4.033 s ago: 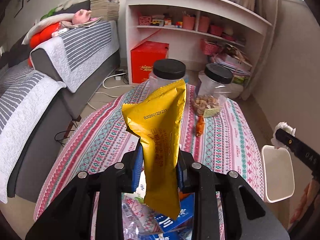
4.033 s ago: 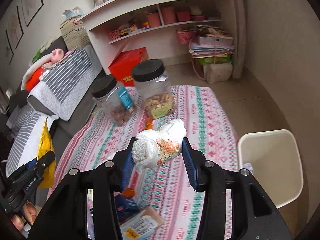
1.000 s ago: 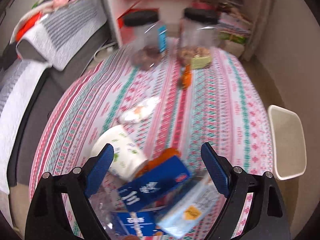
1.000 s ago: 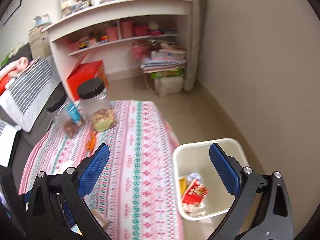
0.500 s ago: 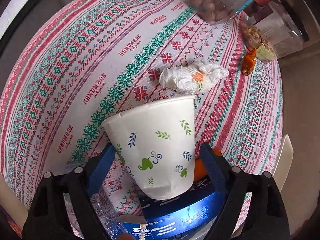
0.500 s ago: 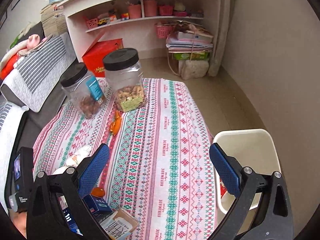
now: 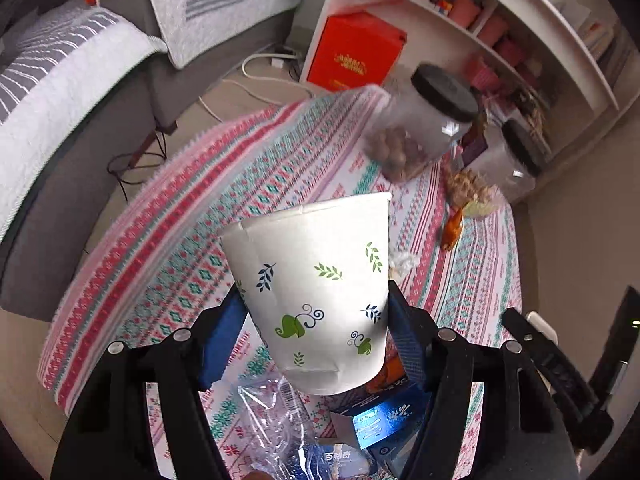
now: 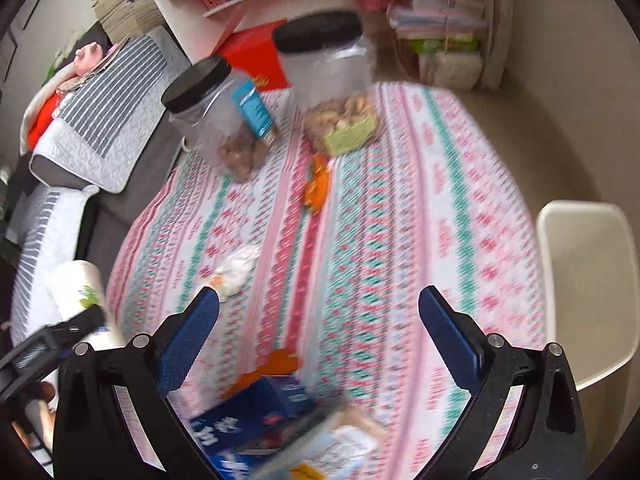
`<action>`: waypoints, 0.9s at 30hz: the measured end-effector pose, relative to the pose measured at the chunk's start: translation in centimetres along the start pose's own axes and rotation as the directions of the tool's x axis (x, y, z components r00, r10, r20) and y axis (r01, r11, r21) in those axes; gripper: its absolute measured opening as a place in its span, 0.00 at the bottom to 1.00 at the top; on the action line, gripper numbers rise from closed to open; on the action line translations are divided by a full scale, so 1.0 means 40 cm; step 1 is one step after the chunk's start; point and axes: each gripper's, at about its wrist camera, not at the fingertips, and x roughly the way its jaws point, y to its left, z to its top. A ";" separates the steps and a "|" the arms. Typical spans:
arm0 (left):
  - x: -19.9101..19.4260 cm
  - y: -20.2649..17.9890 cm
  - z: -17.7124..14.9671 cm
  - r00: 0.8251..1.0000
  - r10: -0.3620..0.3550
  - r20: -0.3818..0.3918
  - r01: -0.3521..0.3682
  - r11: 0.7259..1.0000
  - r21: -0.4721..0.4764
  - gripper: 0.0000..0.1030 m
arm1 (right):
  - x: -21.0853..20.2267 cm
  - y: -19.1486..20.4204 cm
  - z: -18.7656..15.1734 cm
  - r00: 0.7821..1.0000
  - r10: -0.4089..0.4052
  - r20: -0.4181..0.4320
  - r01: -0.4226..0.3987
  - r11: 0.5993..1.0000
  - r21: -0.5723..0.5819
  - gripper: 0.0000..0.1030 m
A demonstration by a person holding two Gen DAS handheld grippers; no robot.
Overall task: Collect trash
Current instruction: 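Grasp the white leaf-print paper cup with the left gripper while the right gripper grasps a crumpled white tissue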
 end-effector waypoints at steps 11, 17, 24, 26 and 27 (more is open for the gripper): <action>-0.170 0.118 0.023 0.983 0.046 0.179 -0.039 0.998 -0.040 0.66 | 0.251 0.187 0.018 0.982 -0.064 -0.179 0.079 0.994 0.073 0.93; -0.188 0.162 0.037 0.979 0.065 0.193 -0.053 0.996 -0.070 0.66 | 0.317 0.243 0.013 0.969 -0.122 -0.212 0.134 0.990 0.040 0.81; -0.187 0.195 0.035 0.982 0.068 0.177 -0.053 0.995 -0.088 0.66 | 0.323 0.317 -0.009 0.979 -0.077 -0.191 0.069 0.996 -0.049 0.43; -0.187 0.199 0.034 0.982 0.067 0.174 -0.051 0.994 -0.094 0.66 | 0.300 0.337 -0.011 0.985 -0.058 -0.165 0.046 0.996 -0.077 0.42; -0.189 0.200 0.034 0.982 0.067 0.177 -0.051 0.994 -0.094 0.66 | 0.283 0.346 -0.013 0.987 -0.050 -0.152 0.036 0.995 -0.093 0.42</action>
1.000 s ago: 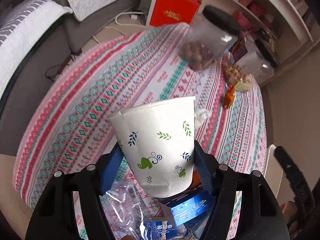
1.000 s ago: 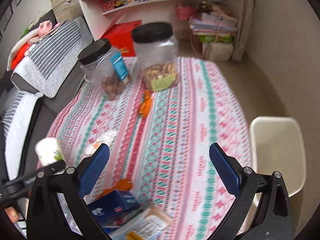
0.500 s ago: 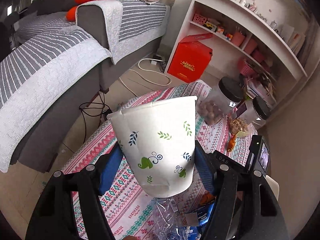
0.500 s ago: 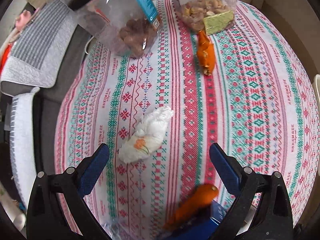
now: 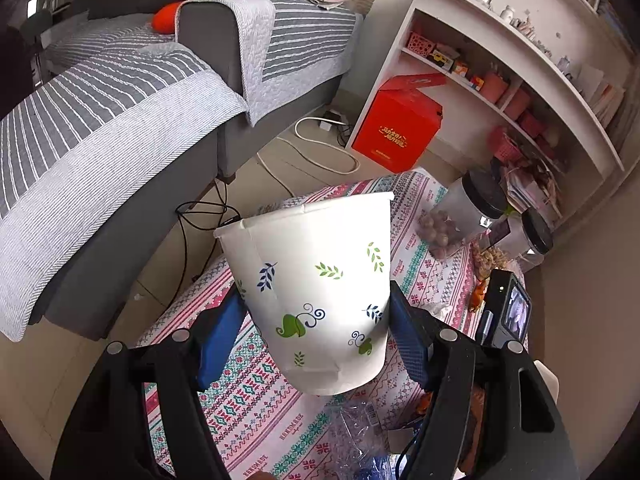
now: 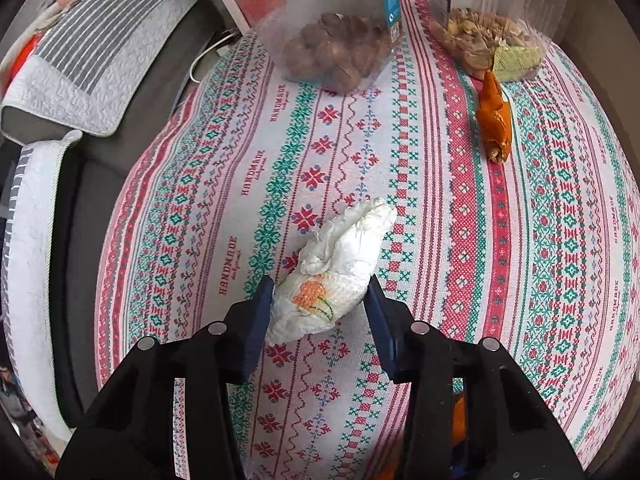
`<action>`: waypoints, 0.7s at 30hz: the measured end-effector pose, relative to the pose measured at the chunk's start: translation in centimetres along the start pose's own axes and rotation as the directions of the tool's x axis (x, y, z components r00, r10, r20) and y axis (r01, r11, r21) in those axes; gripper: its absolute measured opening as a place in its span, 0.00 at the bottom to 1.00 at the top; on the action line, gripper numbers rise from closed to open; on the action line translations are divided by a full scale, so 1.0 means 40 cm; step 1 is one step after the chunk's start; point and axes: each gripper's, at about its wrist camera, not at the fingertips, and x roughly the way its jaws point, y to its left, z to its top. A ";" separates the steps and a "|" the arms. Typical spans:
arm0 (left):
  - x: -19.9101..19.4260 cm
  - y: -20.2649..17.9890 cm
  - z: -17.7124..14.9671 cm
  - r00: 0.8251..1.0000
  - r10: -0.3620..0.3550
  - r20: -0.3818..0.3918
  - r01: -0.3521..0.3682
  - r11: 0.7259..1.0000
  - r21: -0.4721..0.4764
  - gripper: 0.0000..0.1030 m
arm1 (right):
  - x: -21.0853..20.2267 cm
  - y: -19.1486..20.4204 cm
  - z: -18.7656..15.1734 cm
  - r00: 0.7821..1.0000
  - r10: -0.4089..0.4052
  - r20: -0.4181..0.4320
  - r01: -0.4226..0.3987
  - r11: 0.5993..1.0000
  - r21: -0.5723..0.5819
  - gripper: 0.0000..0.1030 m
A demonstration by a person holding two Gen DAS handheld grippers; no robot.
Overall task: Collect trash
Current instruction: 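Grasp the white leaf-print paper cup with the left gripper while the right gripper grasps a crumpled white tissue, then carry both over the white bin, open the right gripper then the left gripper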
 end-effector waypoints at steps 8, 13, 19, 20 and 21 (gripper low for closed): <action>-0.009 -0.015 -0.009 1.000 -0.008 0.011 0.008 1.000 0.012 0.66 | -0.187 0.031 -0.041 0.988 0.073 0.133 -0.053 0.987 -0.149 0.42; -0.008 -0.032 -0.017 1.000 -0.008 0.012 0.007 1.000 0.031 0.66 | -0.303 0.001 -0.069 0.969 0.119 0.217 -0.074 0.976 -0.205 0.42; 0.001 -0.072 -0.039 1.000 -0.006 0.006 0.006 0.997 0.073 0.66 | -0.398 -0.073 -0.125 0.944 0.160 0.290 -0.098 0.971 -0.217 0.42; 0.005 -0.084 -0.045 1.000 -0.006 0.003 0.006 0.996 0.087 0.66 | -0.405 -0.086 -0.135 0.941 0.163 0.296 -0.101 0.972 -0.214 0.42; 0.007 -0.093 -0.051 1.000 -0.007 0.002 0.007 0.995 0.097 0.66 | -0.415 -0.105 -0.146 0.937 0.165 0.308 -0.103 0.973 -0.208 0.42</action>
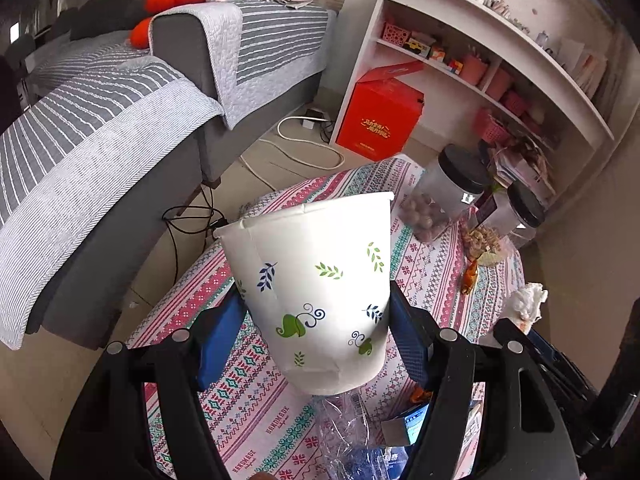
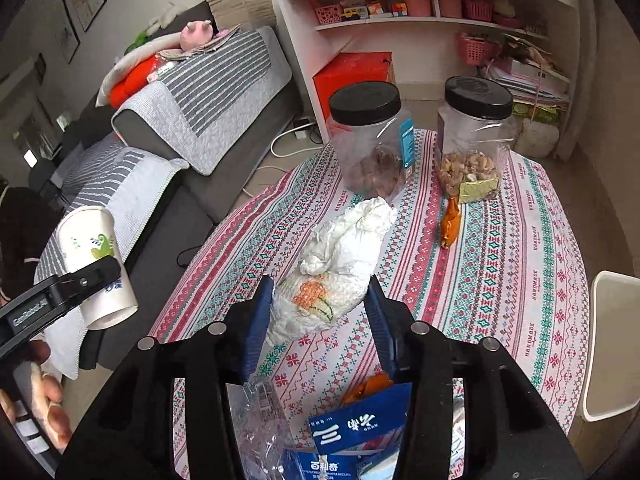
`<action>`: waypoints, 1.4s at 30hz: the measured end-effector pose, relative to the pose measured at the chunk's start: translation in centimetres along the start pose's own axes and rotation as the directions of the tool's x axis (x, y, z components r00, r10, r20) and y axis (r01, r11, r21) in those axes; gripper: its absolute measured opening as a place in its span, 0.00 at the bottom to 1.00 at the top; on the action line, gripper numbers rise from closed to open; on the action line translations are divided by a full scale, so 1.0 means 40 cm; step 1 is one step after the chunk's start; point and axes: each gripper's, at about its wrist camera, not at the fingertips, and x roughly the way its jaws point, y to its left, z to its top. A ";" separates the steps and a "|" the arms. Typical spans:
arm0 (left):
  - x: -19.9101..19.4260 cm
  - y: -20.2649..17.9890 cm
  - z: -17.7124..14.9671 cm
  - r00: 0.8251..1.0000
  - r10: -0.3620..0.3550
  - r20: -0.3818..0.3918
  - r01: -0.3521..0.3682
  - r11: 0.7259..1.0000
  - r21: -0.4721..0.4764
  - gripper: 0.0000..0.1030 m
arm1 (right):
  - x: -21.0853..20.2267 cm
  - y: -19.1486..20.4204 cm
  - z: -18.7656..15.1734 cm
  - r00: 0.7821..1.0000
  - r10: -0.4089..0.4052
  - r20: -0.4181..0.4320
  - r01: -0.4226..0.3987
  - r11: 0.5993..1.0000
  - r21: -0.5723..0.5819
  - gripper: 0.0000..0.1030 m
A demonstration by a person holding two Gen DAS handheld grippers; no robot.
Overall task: Collect trash
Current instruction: 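Carry both over the white bin, open the right gripper then the left gripper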
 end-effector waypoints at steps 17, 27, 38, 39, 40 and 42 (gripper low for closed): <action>0.030 -0.236 -0.091 0.997 -0.065 0.050 0.056 0.987 0.152 0.66 | -0.158 -0.204 -0.026 0.957 -0.170 0.237 0.171 0.985 0.017 0.43; 0.045 -0.334 -0.138 0.994 -0.094 0.056 0.079 0.971 0.226 0.66 | -0.226 -0.357 -0.042 0.934 -0.271 0.233 0.249 0.961 0.122 0.43; 0.051 -0.429 -0.184 0.991 -0.123 0.051 0.103 0.951 0.293 0.66 | -0.306 -0.571 -0.061 0.877 -0.439 0.196 0.381 0.883 0.275 0.44; 0.051 -0.437 -0.187 0.991 -0.126 0.050 0.106 0.949 0.297 0.66 | -0.313 -0.597 -0.063 0.874 -0.450 0.185 0.386 0.873 0.297 0.44; 0.051 -0.446 -0.193 0.990 -0.130 0.049 0.110 0.947 0.301 0.66 | -0.321 -0.622 -0.067 0.871 -0.459 0.175 0.390 0.863 0.321 0.45; 0.054 -0.463 -0.201 0.990 -0.138 0.043 0.118 0.944 0.309 0.66 | -0.339 -0.660 -0.072 0.860 -0.482 0.166 0.402 0.842 0.361 0.46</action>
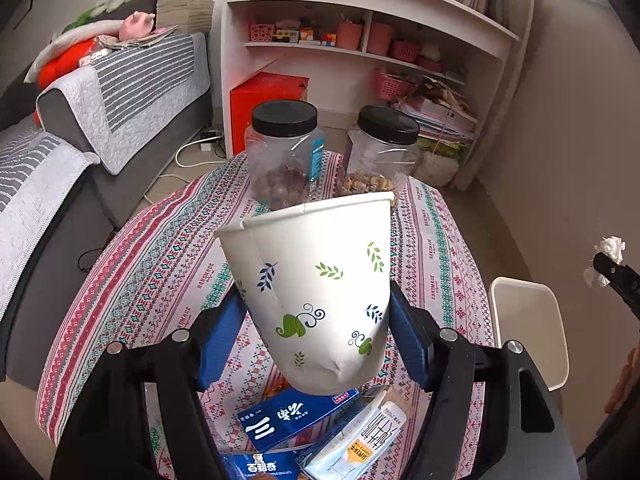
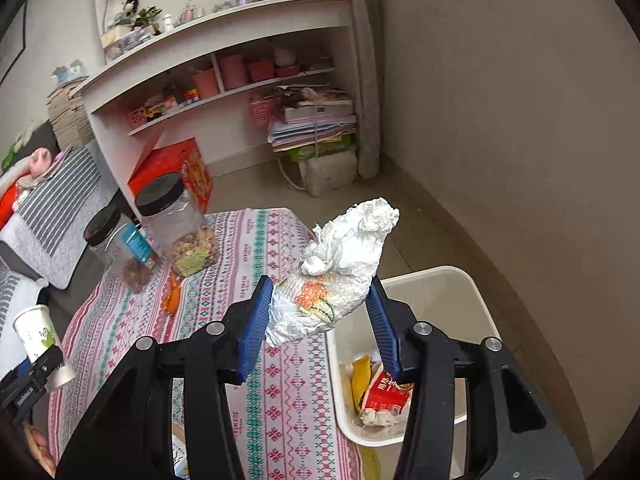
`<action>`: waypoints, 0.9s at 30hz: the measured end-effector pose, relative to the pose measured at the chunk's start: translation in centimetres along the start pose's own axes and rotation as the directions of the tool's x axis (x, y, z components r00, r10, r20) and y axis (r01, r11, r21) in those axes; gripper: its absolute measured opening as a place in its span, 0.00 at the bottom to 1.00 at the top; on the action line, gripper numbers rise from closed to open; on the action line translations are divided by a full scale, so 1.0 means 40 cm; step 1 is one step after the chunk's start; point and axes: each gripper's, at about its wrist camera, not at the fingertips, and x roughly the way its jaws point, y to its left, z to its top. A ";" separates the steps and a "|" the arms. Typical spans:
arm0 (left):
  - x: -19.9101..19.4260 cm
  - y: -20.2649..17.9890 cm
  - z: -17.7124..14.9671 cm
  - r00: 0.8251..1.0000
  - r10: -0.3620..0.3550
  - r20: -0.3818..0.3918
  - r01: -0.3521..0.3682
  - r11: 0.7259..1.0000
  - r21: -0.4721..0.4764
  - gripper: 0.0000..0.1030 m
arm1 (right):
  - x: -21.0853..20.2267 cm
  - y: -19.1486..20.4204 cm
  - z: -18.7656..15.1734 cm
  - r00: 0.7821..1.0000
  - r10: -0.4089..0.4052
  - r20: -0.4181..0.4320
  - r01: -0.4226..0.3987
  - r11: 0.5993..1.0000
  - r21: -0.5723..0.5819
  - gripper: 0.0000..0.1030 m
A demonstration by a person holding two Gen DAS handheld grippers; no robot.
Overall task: Collect trash
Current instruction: 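Carry both over the white bin, open the right gripper then the left gripper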
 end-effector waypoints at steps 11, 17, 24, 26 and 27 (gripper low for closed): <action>0.034 -0.216 -0.037 0.994 -0.108 -0.015 0.109 0.986 0.123 0.66 | -0.050 -0.213 0.037 0.995 -0.101 0.023 0.094 0.976 0.196 0.85; 0.079 -0.393 -0.067 0.983 -0.165 -0.082 0.177 0.966 0.190 0.66 | -0.085 -0.293 0.045 0.993 -0.108 0.050 0.090 0.956 0.278 0.86; 0.093 -0.613 -0.090 0.964 -0.229 -0.139 0.258 0.932 0.254 0.67 | -0.141 -0.358 0.060 0.985 -0.120 0.123 0.071 0.937 0.343 0.88; 0.092 -0.656 -0.095 0.959 -0.241 -0.150 0.274 0.924 0.267 0.67 | -0.152 -0.377 0.064 0.982 -0.132 0.135 0.076 0.931 0.357 0.89; 0.091 -0.675 -0.096 0.957 -0.246 -0.154 0.281 0.920 0.273 0.67 | -0.157 -0.387 0.064 0.980 -0.138 0.140 0.078 0.927 0.366 0.89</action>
